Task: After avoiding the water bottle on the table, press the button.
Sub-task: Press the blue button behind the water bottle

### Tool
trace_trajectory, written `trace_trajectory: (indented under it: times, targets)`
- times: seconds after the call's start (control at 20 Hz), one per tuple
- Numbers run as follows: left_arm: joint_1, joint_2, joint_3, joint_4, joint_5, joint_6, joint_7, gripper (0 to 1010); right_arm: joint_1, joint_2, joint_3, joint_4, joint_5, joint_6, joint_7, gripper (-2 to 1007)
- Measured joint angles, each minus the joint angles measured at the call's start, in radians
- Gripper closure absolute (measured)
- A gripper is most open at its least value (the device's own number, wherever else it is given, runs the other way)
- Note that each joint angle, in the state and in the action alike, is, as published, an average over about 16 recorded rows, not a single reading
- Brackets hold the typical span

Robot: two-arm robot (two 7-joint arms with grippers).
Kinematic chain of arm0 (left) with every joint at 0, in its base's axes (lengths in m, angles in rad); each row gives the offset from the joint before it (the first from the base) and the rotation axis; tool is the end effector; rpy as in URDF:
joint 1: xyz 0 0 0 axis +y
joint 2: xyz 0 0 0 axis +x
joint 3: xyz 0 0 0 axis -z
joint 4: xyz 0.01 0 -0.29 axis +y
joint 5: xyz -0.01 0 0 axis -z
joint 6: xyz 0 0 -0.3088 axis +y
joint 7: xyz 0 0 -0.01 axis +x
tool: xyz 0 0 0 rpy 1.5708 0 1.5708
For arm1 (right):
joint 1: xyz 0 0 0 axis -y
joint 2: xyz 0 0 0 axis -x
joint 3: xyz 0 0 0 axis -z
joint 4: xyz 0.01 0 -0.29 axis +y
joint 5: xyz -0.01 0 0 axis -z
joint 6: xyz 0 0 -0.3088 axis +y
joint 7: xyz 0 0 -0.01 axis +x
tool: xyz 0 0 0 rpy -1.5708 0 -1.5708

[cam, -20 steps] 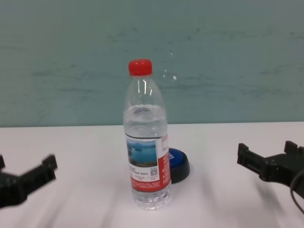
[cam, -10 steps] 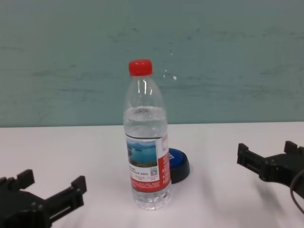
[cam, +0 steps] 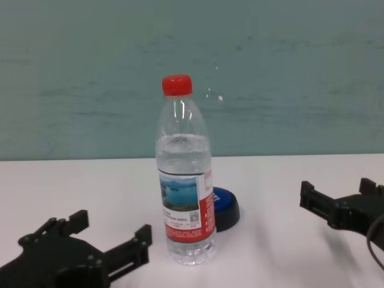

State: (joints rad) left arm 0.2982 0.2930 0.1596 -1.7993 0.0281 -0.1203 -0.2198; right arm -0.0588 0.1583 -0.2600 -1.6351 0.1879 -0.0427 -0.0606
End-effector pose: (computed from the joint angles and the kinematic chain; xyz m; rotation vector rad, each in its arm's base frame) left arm 0.2363 0.0163 -0.3148 0.1891 -0.1915 1.0971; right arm 0.3002 0.0394 -0.3071 0.0397 0.0387 -1.3662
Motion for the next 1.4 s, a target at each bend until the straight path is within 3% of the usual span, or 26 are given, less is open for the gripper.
trace_trajectory:
  times: [0.6, 1.0, 1.4]
  targets:
    - [-0.044, 0.02, 0.04, 0.026, 0.061, -0.045, -0.003, 10, 0.0, 0.0, 0.0, 0.0, 0.0, 0.0, 0.0, 1]
    - [-0.077, 0.02, 0.046, 0.041, 0.068, -0.056, -0.004, 10, 0.0, 0.0, 0.0, 0.0, 0.0, 0.0, 0.0, 1]
    - [-0.109, 0.015, 0.052, 0.059, 0.062, -0.047, -0.01, 10, 0.0, 0.0, 0.0, 0.0, 0.0, 0.0, 0.0, 1]
